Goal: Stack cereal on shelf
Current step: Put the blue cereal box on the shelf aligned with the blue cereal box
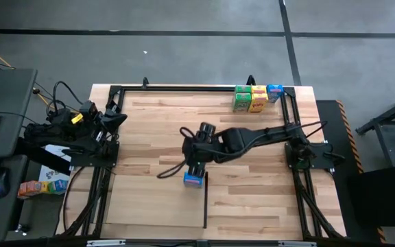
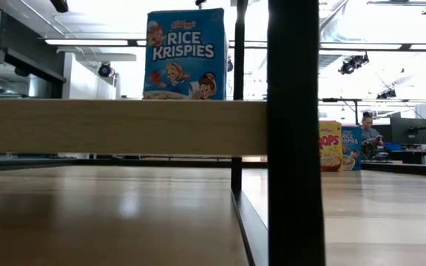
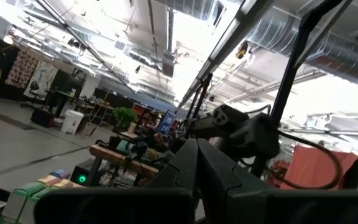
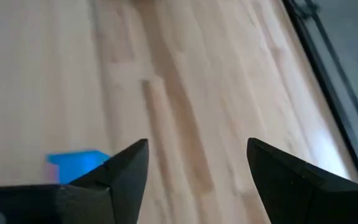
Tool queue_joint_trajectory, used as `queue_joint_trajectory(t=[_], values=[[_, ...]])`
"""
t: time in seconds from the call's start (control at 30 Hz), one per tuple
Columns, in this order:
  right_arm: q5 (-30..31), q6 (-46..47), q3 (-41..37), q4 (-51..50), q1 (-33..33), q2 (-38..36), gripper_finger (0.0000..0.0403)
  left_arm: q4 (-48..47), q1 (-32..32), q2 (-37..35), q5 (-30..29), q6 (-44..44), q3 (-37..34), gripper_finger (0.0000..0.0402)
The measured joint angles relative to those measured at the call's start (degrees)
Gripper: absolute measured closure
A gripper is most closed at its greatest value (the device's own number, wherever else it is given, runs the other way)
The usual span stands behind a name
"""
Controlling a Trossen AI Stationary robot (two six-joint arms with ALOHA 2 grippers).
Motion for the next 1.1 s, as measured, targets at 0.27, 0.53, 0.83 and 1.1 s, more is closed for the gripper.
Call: queue_joint_trajectory(t=[0.27, 0.53, 0.83, 1.1], values=[[15.17, 12.35, -1.45, -15.59, -1.49, -3.19, 0.0155, 0.04, 0.0, 0.0, -2.61, 2.97, 0.0, 0.0401], [21.0, 33.99, -28.49, -15.79, -5.31, -22.77, 0.0155, -0.43, 0.02, 0.41, -5.28, 2.53, -0.01, 0.0401], [20.36, 66.0, -56.33, -9.14, -18.86, -50.68, 0.0155, -3.19, 0.0, 1.09, -9.57, 2.01, -0.02, 0.0399], [22.25, 75.63, -70.02, -1.36, -32.64, -64.86, 0.0155, -2.71, 0.0, 1.09, -21.45, 2.49, -0.02, 0.0384]])
